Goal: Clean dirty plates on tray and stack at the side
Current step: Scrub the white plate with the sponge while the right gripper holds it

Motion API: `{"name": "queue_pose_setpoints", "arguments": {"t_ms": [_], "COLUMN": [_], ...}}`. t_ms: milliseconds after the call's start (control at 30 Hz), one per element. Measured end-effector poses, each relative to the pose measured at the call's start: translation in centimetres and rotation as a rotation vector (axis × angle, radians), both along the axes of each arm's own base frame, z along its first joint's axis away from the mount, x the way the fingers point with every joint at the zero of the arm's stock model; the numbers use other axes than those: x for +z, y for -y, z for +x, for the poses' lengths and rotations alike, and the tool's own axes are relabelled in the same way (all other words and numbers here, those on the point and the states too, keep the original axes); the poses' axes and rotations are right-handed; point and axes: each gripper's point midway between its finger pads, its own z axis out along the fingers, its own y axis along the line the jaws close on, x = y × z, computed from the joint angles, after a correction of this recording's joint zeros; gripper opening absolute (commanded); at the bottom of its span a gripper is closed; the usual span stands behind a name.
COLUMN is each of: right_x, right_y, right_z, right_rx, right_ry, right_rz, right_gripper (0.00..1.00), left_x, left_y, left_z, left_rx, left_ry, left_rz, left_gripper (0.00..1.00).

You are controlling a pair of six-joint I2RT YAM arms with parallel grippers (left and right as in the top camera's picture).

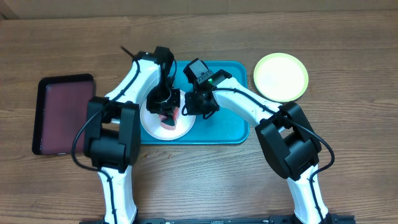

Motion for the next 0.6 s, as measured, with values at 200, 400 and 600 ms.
{"name": "queue_pose_setpoints", "arguments": {"t_ms": [200,400,600], "right_x": [0.1,0.0,0.1], "right_y": [-0.3,-0.6,-1.3], "right_z": [0.2,0.1,-0.3], "right_rx": [0.001,0.007,0.02], "right_ry": [0.014,0.018,0.012], "right_rz": [0.007,0.01,0.028], "right_gripper": [0.04,0.04,0.04], "left_x": [-0.4,0.0,0.4], "left_y": [-1.6,-7.8,-10.2], "left_z": [0.4,-0.1,-0.1], "left_rx": [0.104,0.225,0.265], "left_ry": [0.13,0.165,0.14], "left_rz": [0.119,0.462,0.582], "left_gripper": [0.04,0.04,0.04]}}
